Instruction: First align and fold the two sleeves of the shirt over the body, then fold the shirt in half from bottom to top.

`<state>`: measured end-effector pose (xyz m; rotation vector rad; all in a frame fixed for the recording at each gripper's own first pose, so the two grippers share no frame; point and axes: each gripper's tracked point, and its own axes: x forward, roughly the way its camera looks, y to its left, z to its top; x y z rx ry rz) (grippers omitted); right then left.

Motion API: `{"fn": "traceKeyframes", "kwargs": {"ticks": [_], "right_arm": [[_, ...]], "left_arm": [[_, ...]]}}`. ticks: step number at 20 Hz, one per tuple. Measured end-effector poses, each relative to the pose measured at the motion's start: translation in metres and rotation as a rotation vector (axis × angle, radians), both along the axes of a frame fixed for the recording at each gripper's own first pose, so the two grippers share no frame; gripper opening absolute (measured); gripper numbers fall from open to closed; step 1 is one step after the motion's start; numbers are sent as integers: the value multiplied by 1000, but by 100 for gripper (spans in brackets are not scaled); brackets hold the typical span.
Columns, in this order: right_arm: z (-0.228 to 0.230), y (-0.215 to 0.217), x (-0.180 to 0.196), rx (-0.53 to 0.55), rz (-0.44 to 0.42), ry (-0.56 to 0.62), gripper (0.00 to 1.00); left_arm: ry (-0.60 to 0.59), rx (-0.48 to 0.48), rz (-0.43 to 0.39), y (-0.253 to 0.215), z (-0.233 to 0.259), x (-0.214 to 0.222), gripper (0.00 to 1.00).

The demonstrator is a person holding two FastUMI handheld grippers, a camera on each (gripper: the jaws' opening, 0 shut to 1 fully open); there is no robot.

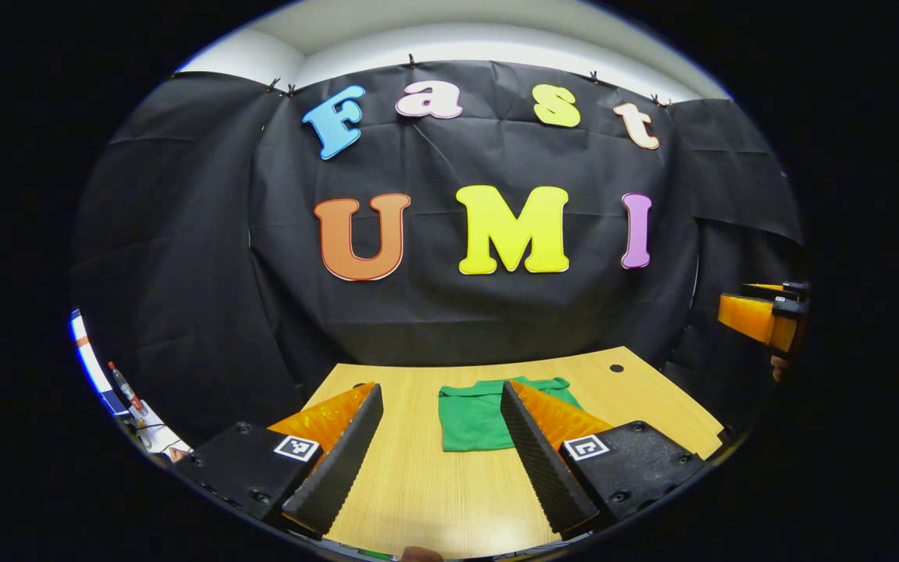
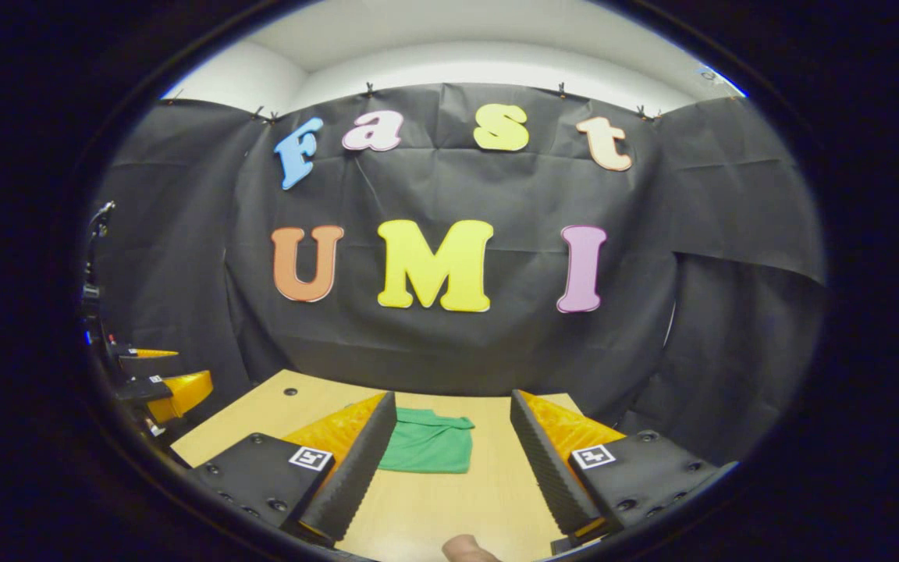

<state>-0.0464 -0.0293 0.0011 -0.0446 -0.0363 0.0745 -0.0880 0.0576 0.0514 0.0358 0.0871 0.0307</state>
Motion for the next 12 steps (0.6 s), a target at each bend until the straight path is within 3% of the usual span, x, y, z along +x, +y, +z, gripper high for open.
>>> {"fn": "traceKeyframes", "kwargs": {"ticks": [4, 12], "right_arm": [[-15, 12, -12, -57, 15, -4, 95], [-20, -4, 9, -37, -22, 25, 95]], "left_arm": [[-8, -9, -16, -11, -4, -1, 98], [-33, 0, -53, -32, 4, 23, 100]]}}
